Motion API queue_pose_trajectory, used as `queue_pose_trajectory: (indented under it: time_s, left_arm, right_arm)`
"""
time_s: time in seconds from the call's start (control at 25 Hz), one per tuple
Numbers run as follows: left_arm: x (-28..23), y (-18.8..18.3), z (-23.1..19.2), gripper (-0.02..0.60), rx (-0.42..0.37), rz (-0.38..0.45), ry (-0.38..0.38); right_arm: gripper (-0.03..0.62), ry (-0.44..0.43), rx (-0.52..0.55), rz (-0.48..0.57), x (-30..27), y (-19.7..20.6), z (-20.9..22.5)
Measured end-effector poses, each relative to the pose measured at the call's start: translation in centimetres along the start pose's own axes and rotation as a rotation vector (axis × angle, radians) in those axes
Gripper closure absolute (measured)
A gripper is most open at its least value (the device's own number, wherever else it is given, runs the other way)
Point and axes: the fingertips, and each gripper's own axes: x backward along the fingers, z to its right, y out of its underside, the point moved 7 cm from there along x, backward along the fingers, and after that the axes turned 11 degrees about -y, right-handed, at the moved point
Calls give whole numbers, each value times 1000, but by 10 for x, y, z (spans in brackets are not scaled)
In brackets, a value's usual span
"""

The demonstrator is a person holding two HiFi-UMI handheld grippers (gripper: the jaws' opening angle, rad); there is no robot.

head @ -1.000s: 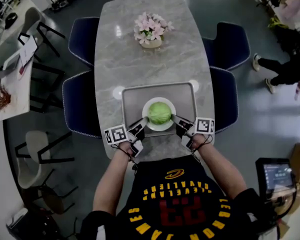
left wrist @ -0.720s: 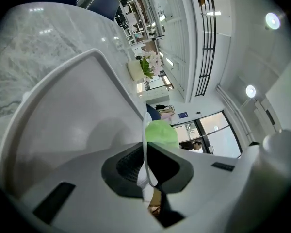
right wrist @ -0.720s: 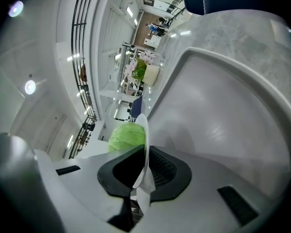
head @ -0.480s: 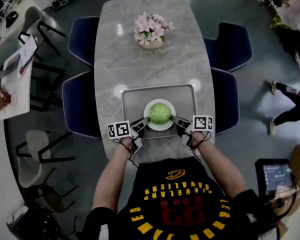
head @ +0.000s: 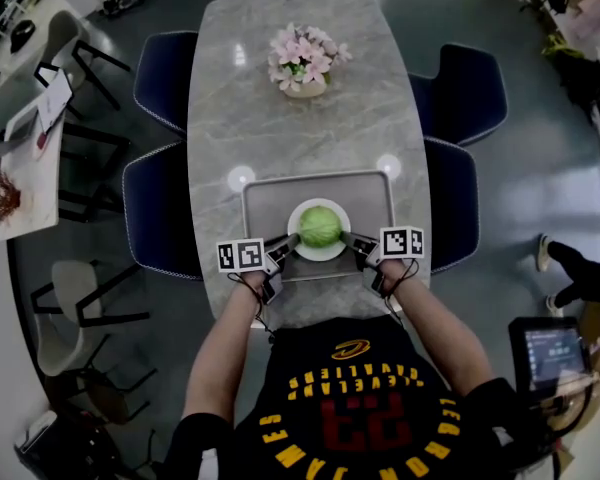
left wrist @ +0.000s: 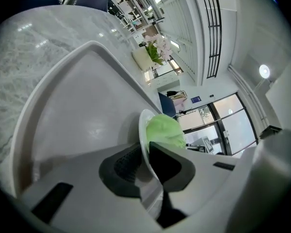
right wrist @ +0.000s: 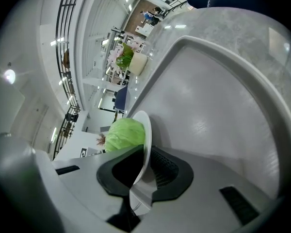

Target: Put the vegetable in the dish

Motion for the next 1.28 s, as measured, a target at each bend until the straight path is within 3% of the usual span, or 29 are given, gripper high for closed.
queue_pose_trajectory:
  time_s: [0.28, 0.76, 1.04, 1.28]
  left_arm:
    - [-1, -1, 0, 529, 0, -27, -49]
    - [-3, -8, 3, 529, -62, -61, -201]
    - [4, -9, 1, 522, -108, -55, -287]
    - [8, -4, 3, 520, -169, -14, -409]
  right_arm:
    - [554, 73, -13, -18, -1, 1, 1]
    - [549, 198, 71, -101, -2, -5, -4]
    - [549, 233, 108, -38, 11, -17, -4]
    - [550, 215, 89, 1, 20, -8, -7]
